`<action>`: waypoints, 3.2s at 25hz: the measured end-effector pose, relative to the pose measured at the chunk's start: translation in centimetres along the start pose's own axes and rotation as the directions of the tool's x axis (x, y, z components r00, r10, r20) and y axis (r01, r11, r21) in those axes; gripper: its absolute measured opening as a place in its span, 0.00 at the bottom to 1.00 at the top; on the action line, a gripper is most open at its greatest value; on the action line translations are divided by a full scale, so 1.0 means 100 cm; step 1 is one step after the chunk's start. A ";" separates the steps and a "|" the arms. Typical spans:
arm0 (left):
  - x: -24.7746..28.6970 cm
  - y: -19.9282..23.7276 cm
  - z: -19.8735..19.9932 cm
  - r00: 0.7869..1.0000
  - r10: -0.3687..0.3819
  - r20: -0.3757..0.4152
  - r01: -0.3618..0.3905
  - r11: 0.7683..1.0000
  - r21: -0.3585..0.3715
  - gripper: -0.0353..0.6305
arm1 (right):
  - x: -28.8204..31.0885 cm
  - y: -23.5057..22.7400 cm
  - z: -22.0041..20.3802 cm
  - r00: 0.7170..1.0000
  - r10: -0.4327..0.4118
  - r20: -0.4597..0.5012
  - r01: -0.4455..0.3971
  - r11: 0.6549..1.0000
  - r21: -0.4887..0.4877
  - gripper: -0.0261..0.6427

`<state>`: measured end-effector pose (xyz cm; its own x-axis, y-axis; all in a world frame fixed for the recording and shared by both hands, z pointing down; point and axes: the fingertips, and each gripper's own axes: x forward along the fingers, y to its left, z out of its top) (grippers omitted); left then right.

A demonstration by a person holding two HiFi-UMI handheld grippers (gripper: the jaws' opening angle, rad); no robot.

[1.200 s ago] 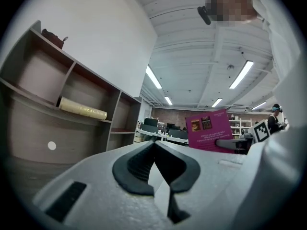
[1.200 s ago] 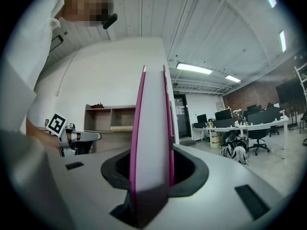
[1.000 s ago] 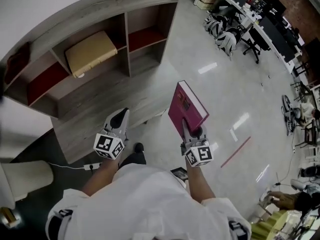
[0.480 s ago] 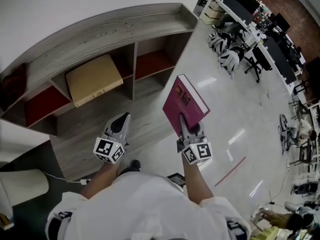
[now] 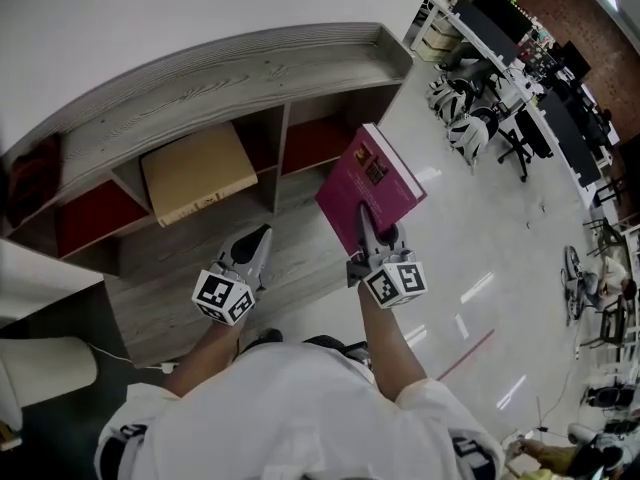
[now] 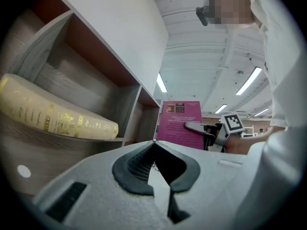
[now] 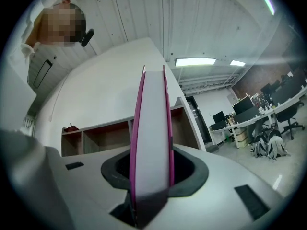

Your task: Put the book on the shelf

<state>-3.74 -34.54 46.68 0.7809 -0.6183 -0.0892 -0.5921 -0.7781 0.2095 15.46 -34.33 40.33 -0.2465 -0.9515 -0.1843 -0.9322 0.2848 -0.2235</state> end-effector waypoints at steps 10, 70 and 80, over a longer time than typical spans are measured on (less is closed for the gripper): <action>0.021 -0.012 -0.006 0.998 0.060 -0.023 -0.060 0.998 0.017 0.08 | 0.047 -0.046 0.012 0.999 0.018 0.040 -0.024 0.989 0.148 0.25; -0.023 0.033 0.025 0.871 0.491 0.018 -0.492 0.870 0.037 0.08 | 0.204 -0.112 -0.032 0.993 -0.116 0.038 0.115 0.993 0.018 0.25; -0.028 0.029 0.019 0.873 0.487 0.014 -0.488 0.873 0.023 0.08 | 0.205 -0.115 -0.032 0.992 -0.123 0.036 0.123 0.992 0.015 0.25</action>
<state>-8.05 -35.26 45.65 0.3904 -0.9206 0.0107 -0.9021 -0.3802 0.2042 20.25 -57.48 42.22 -0.1203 -0.9745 -0.1893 -0.9514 0.1677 -0.2584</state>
